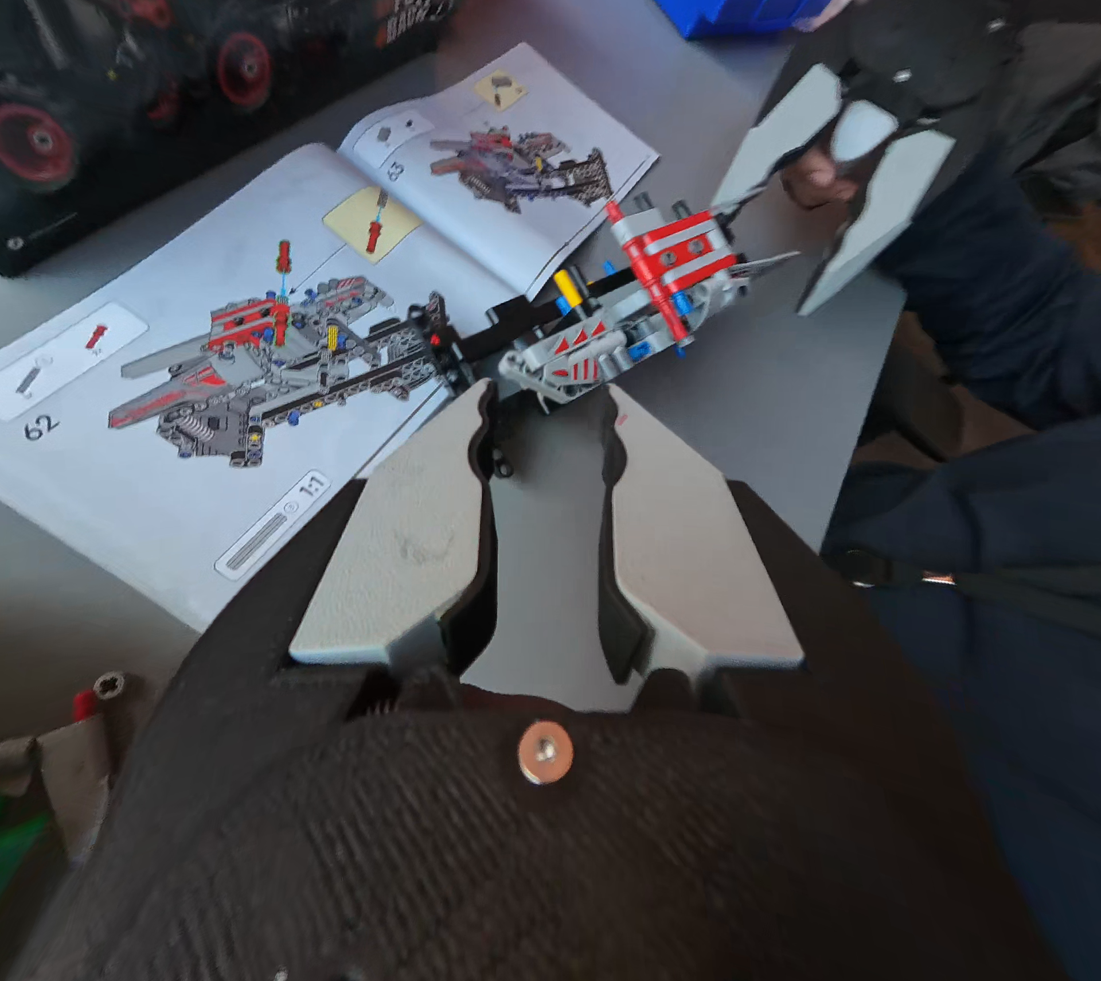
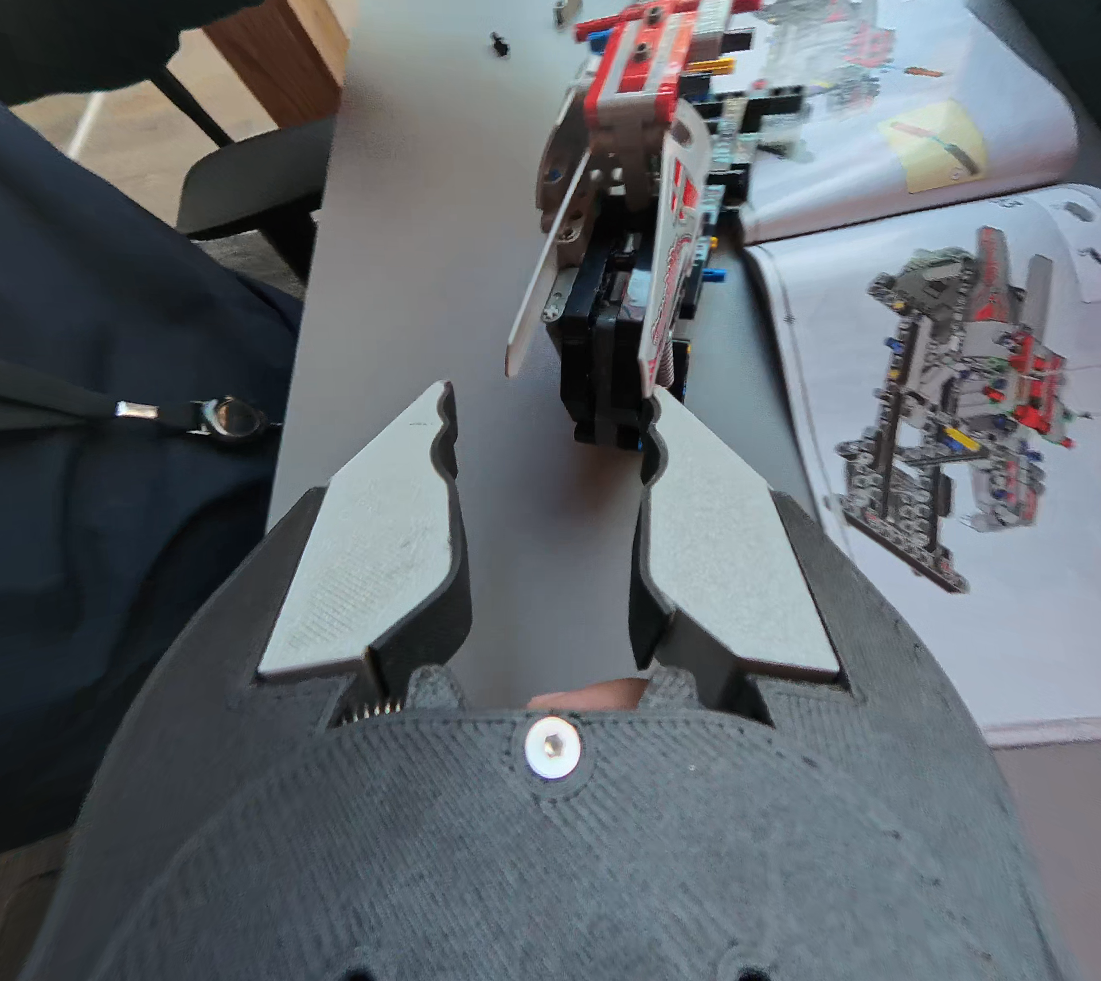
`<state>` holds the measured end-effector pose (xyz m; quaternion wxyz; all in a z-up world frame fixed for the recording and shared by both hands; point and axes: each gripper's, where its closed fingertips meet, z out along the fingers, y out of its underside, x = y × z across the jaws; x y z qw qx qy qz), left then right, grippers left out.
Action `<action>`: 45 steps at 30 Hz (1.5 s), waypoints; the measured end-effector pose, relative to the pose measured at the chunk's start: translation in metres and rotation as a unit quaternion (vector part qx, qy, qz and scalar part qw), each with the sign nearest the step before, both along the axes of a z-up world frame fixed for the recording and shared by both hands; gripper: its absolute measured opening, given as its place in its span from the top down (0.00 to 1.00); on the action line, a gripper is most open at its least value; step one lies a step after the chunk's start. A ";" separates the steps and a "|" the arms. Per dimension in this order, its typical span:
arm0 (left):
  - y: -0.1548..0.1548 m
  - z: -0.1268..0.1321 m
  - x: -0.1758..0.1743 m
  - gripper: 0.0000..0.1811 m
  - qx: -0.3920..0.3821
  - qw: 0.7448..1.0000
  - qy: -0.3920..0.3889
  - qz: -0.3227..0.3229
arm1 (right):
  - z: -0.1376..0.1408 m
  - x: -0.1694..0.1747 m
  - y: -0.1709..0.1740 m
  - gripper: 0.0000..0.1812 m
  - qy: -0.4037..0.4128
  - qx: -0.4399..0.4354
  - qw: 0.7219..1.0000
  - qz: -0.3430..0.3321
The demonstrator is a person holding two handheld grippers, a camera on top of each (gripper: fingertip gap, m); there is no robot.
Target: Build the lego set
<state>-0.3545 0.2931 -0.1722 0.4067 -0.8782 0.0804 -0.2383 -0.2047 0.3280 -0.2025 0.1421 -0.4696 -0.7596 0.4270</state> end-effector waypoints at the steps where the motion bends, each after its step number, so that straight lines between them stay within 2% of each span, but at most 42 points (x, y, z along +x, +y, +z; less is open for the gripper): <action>1: 0.001 -0.007 -0.003 0.83 -0.003 1.000 0.011 0.009 | 0.000 0.003 -0.009 0.66 -0.002 -0.004 1.000 0.013; 4: 0.009 -0.019 -0.008 0.84 0.010 0.999 0.033 0.023 | 0.002 0.007 -0.040 0.66 0.002 -0.013 0.998 0.059; 8: 0.024 -0.016 -0.003 0.88 0.041 0.999 0.011 0.016 | 0.004 0.009 -0.075 0.66 0.023 -0.017 0.994 0.106; 10: 0.030 -0.016 -0.005 0.88 0.045 0.999 0.003 0.021 | 0.007 0.017 -0.080 0.64 0.028 -0.016 0.991 0.130; 13: 0.031 -0.015 -0.007 0.87 0.050 0.998 0.000 0.028 | 0.019 0.029 -0.072 0.66 0.052 -0.033 0.989 0.136; 17: 0.010 -0.017 -0.002 0.84 0.038 0.999 0.010 0.012 | 0.023 0.029 -0.043 0.68 0.067 -0.049 0.993 0.085; 21: -0.019 -0.020 0.029 0.84 0.035 0.999 0.001 -0.031 | 0.027 0.010 -0.032 0.61 0.079 -0.099 0.991 0.038; 24: -0.031 -0.021 0.052 0.80 0.036 0.998 -0.013 -0.051 | 0.022 0.004 -0.050 0.59 0.063 -0.100 0.991 0.058; 29: -0.048 -0.002 0.069 0.77 0.055 0.995 -0.049 -0.071 | 0.017 -0.005 -0.086 0.59 0.089 -0.029 0.992 0.086; 32: -0.058 0.006 0.069 0.74 0.050 0.995 -0.056 -0.072 | 0.017 -0.013 -0.117 0.58 0.094 -0.018 0.989 0.115; 36: -0.068 0.000 0.051 0.72 0.023 0.999 -0.021 -0.042 | 0.010 -0.025 -0.147 0.57 0.093 0.008 0.986 0.141; 38: -0.071 -0.004 0.047 0.77 0.013 0.999 0.009 -0.038 | 0.010 -0.023 -0.146 0.57 0.098 0.028 0.984 0.148; 40: -0.073 -0.003 0.049 0.80 0.014 0.999 0.025 -0.045 | 0.020 -0.023 -0.129 0.56 0.123 0.043 0.983 0.129; 43: -0.076 -0.001 0.053 0.86 0.018 0.997 0.043 -0.064 | 0.035 -0.030 -0.084 0.58 0.151 0.055 0.985 0.068; 45: -0.077 0.000 0.055 0.91 0.017 0.995 0.048 -0.081 | 0.033 -0.037 -0.055 0.57 0.142 0.065 0.987 0.037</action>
